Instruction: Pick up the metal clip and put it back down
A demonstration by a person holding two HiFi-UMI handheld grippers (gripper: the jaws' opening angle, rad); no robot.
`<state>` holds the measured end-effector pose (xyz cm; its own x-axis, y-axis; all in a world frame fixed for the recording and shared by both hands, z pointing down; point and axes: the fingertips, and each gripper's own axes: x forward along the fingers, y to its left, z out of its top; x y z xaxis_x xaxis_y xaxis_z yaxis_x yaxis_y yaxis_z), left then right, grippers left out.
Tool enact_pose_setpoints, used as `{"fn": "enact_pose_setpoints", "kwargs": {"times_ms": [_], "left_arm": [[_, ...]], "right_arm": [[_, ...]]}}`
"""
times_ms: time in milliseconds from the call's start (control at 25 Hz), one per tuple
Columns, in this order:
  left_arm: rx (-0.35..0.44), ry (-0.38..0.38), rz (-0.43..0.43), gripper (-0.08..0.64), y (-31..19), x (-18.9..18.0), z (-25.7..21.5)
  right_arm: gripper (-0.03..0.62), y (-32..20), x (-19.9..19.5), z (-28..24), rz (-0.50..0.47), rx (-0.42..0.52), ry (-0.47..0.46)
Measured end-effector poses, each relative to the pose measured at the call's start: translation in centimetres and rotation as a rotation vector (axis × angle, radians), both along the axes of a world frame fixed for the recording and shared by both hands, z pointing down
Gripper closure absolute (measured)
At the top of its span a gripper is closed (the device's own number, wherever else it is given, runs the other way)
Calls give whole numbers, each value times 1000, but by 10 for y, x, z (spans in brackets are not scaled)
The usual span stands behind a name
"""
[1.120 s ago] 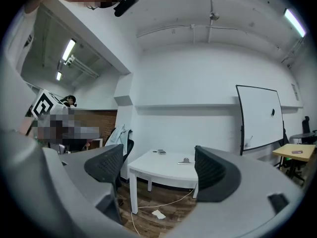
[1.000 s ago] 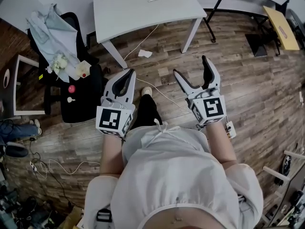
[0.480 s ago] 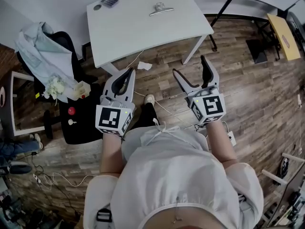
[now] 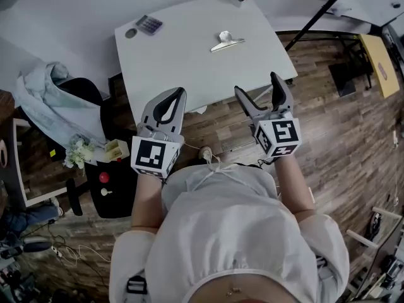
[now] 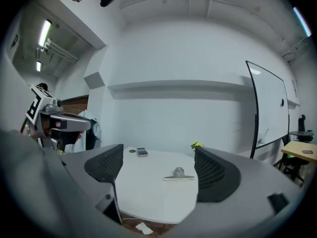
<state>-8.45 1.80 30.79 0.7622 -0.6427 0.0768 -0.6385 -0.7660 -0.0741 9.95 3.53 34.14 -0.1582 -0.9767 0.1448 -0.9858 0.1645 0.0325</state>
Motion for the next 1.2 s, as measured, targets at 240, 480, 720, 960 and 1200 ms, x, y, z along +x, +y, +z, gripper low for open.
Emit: {"fn": "enact_pose_setpoints", "kwargs": {"times_ms": [240, 480, 720, 960, 1200], "left_arm": [[-71, 6, -16, 541, -58, 2, 17], [-107, -2, -64, 541, -104, 14, 34], [-119, -9, -132, 541, -152, 29, 45], [-182, 8, -192, 541, -200, 32, 79], [-212, -2, -214, 540, -234, 46, 110]], "right_arm": [[147, -57, 2, 26, -11, -97, 17], [147, -115, 18, 51, -31, -164, 46], [149, -179, 40, 86, -79, -254, 54], [147, -234, 50, 147, -123, -402, 39], [147, -273, 53, 213, -187, -578, 59]]}}
